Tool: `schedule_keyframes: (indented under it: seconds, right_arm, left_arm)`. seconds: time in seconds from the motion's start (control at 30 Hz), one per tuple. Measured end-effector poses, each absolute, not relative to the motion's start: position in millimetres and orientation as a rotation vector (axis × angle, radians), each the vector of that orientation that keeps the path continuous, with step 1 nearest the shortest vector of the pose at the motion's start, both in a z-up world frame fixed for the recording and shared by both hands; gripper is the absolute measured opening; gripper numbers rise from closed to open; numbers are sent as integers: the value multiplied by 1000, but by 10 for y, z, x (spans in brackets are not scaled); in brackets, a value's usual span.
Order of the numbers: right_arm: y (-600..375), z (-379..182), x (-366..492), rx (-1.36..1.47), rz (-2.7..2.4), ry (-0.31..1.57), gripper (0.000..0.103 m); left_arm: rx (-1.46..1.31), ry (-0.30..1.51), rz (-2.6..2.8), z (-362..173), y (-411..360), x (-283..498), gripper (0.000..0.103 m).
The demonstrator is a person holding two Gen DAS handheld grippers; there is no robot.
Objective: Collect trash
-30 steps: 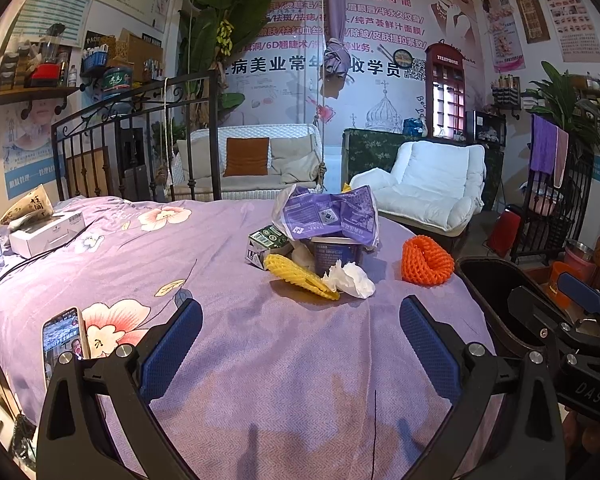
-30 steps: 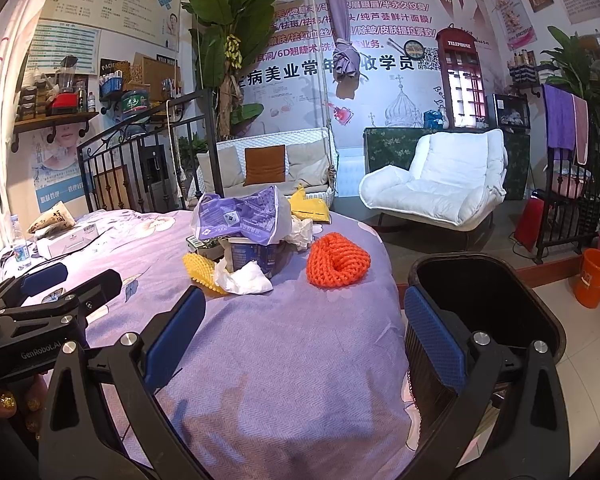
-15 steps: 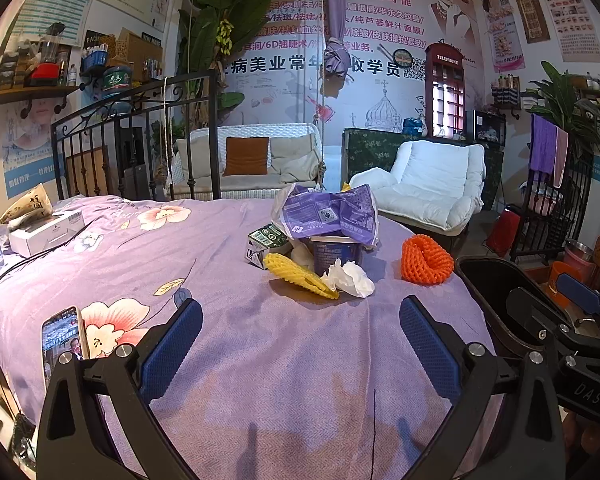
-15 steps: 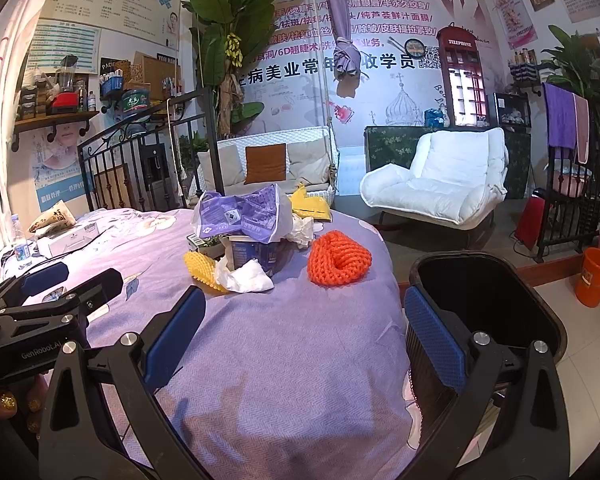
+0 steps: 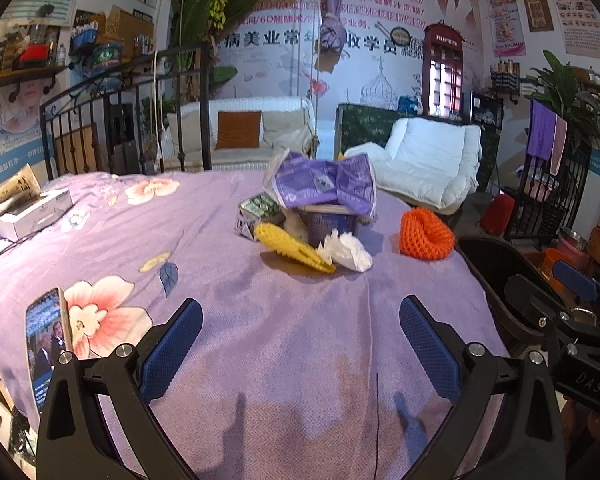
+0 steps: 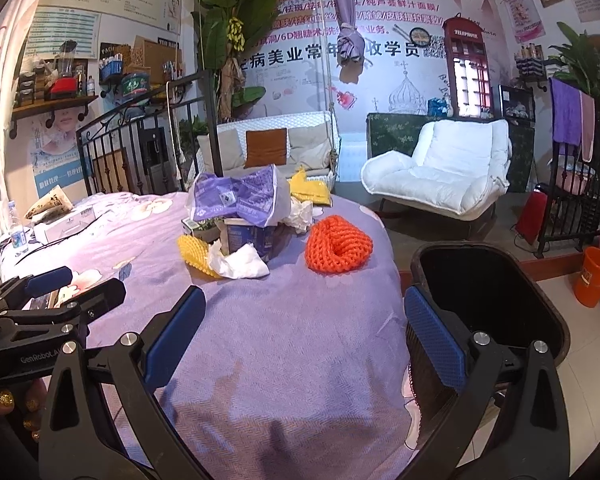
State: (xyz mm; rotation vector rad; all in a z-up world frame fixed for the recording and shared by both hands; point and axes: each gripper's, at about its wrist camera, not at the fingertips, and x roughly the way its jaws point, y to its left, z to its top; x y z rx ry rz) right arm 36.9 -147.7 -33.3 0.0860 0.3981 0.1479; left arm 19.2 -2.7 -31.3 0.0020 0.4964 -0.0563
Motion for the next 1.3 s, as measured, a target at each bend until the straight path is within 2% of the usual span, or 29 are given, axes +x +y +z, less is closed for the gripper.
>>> schedule_keyframes:
  seconds: [0.33,0.43,0.6,0.9,1.2,1.3]
  right_arm:
    - [-1300,-377,924,-1,296,545,99]
    - [-1250,-348,1059,-29,286,555,99]
    - [-1244,-345,1172,-31,300,573,99]
    - [-978,-378,1397,-135,396,609,97]
    - [-478,-515,1827,-295,500,692,71]
    - [-424,-577,1954,-313,515,728,53]
  left_arm:
    - [-80,625,-99,-332,189,602,97]
    - [-128,663,-114,-293,294,853,90]
    - [-244,735,-173,-316,429,1289,70]
    - [-355,878,-188,-491,515,1818,56]
    - [-384,912,-210,-536,566,1835,22]
    - [-362,898,-211,-522,578,1837,20]
